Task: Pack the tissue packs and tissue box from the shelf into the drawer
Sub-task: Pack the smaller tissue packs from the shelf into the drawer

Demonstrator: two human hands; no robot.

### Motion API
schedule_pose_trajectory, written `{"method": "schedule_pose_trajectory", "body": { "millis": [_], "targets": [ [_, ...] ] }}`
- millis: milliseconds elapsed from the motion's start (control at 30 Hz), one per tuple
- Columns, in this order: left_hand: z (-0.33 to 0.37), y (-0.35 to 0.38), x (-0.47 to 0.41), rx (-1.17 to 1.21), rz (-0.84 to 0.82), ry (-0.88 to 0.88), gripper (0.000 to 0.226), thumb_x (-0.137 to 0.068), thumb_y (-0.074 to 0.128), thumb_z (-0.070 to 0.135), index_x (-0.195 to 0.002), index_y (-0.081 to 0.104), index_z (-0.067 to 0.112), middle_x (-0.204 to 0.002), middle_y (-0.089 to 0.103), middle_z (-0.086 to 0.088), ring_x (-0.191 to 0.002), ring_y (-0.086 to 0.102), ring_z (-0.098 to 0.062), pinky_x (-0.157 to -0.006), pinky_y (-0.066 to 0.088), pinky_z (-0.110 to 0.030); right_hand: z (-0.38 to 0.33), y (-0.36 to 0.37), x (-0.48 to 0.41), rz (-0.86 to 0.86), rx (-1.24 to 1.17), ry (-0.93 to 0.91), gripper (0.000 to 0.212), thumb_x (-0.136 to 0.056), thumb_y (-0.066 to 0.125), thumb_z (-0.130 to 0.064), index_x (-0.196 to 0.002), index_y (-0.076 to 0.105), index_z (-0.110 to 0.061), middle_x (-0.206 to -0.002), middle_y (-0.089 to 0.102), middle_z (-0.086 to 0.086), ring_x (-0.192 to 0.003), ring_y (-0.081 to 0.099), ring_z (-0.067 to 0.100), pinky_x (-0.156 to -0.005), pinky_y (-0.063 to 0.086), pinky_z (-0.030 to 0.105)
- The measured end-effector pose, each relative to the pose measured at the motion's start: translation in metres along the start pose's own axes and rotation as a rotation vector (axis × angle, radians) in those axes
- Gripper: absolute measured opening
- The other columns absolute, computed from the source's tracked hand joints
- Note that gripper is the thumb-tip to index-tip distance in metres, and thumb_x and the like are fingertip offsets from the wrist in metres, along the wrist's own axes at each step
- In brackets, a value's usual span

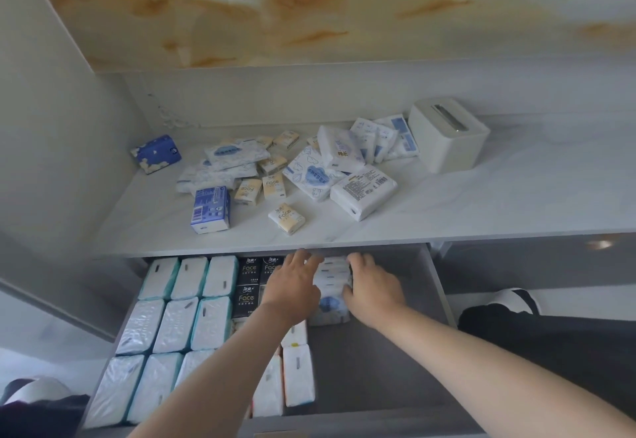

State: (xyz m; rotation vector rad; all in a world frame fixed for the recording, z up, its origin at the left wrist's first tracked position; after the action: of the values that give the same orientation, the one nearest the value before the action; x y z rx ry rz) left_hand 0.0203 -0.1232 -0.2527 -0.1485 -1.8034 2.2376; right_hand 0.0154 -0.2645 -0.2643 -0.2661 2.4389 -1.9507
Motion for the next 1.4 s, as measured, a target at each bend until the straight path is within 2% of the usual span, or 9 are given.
{"method": "schedule_pose_trajectory", "body": {
  "millis": [200, 367, 533, 600, 800, 1000, 1100, 1233, 1400],
  "targets": [
    [-0.028, -0.057, 0.003, 0.003, 0.181, 0.022, 0.038, -0.084, 0.053, 0.012, -0.121, 0.054, 0.019, -0.117, 0.050, -0.002, -0.109, 0.050, -0.025, -0.073, 0.044, -0.034, -0.057, -0.034, -0.006, 0.087, -0.064, -0.234, 0.033, -0.095, 0.052, -0.030, -0.125, 0.045, -0.022, -0.123, 0.048, 0.001, -0.100, 0.060, 0.025, -0.072, 0.046, 0.036],
    [-0.085, -0.107, -0.002, -0.081, 0.230, -0.073, 0.047, -0.089, 0.049, 0.014, -0.134, 0.045, 0.024, -0.133, 0.045, 0.000, -0.123, 0.043, -0.022, -0.096, 0.040, -0.034, -0.115, -0.067, -0.045, 0.173, -0.145, -0.369, 0.033, -0.092, 0.053, -0.018, -0.125, 0.054, -0.018, -0.124, 0.049, 0.003, -0.100, 0.059, 0.025, -0.069, 0.042, 0.032],
    [-0.149, -0.110, -0.008, -0.212, 0.000, -0.096, 0.077, -0.096, 0.049, 0.037, -0.156, 0.000, 0.034, -0.164, -0.005, 0.000, -0.150, -0.001, -0.026, -0.119, 0.018, -0.045, -0.176, -0.079, -0.098, 0.167, -0.056, -0.444, 0.040, -0.089, 0.055, -0.010, -0.129, 0.053, -0.016, -0.129, 0.046, 0.008, -0.108, 0.054, 0.029, -0.081, 0.047, 0.038],
    [-0.171, -0.104, -0.009, -0.212, -0.062, -0.068, 0.077, -0.098, 0.046, 0.045, -0.155, -0.004, 0.035, -0.164, -0.007, 0.002, -0.151, -0.006, -0.022, -0.120, 0.017, -0.046, -0.196, -0.080, -0.121, 0.167, -0.013, -0.450, 0.046, -0.086, 0.057, -0.005, -0.130, 0.052, -0.017, -0.131, 0.045, 0.009, -0.112, 0.051, 0.029, -0.087, 0.047, 0.040],
    [-0.213, -0.121, -0.018, -0.296, 0.162, -0.049, 0.050, -0.092, 0.046, 0.056, -0.137, 0.046, 0.033, -0.140, 0.037, -0.002, -0.131, 0.033, -0.026, -0.100, 0.040, -0.043, -0.235, -0.078, -0.197, 0.162, 0.175, -0.380, 0.067, -0.084, 0.063, -0.014, -0.145, 0.035, -0.022, -0.145, 0.033, 0.013, -0.129, 0.039, 0.034, -0.097, 0.036, 0.043],
    [-0.281, -0.140, -0.032, -0.265, 0.224, -0.345, 0.028, -0.094, 0.045, 0.025, -0.121, 0.051, 0.023, -0.124, 0.040, -0.006, -0.112, 0.040, -0.028, -0.081, 0.040, -0.037, -0.256, -0.060, -0.245, -0.022, 0.244, -0.339, 0.094, -0.079, 0.068, -0.052, -0.154, 0.014, -0.037, -0.158, 0.020, 0.006, -0.144, 0.022, 0.030, -0.111, 0.024, 0.053],
    [-0.307, -0.145, -0.040, -0.184, 0.192, -0.456, 0.030, -0.091, 0.048, 0.026, -0.120, 0.055, 0.023, -0.127, 0.041, -0.008, -0.118, 0.037, -0.030, -0.088, 0.038, -0.038, -0.267, -0.051, -0.254, -0.006, 0.327, -0.333, 0.096, -0.078, 0.068, -0.057, -0.154, 0.013, -0.035, -0.153, 0.030, 0.009, -0.137, 0.034, 0.032, -0.107, 0.029, 0.052],
    [-0.311, -0.149, -0.052, -0.127, 0.186, -0.480, 0.037, -0.089, 0.052, 0.032, -0.125, 0.054, 0.024, -0.132, 0.041, -0.008, -0.125, 0.035, -0.029, -0.104, 0.031, -0.040, -0.275, -0.052, -0.254, 0.107, 0.369, -0.400, 0.074, -0.092, 0.057, -0.044, -0.154, 0.020, -0.026, -0.145, 0.042, 0.013, -0.123, 0.048, 0.034, -0.093, 0.038, 0.043],
    [-0.292, -0.155, -0.055, 0.048, 0.334, -0.418, 0.046, -0.084, 0.061, 0.022, -0.127, 0.043, 0.019, -0.126, 0.047, -0.008, -0.116, 0.042, -0.028, -0.096, 0.034, -0.039, -0.280, -0.075, -0.248, 0.216, 0.368, -0.495, 0.058, -0.097, 0.051, -0.027, -0.150, 0.029, -0.017, -0.131, 0.054, 0.014, -0.102, 0.059, 0.036, -0.066, 0.039, 0.036]
  ]
}}
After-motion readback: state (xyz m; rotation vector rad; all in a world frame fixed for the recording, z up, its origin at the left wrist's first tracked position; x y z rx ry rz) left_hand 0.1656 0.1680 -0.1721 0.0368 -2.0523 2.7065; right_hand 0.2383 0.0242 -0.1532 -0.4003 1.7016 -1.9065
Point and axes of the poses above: each hand's wrist, its own x-axis away from the middle knuckle, its own y-axis out of the palm, z = x × y, the point moved 8 cm from there along -x, towards the middle knuckle
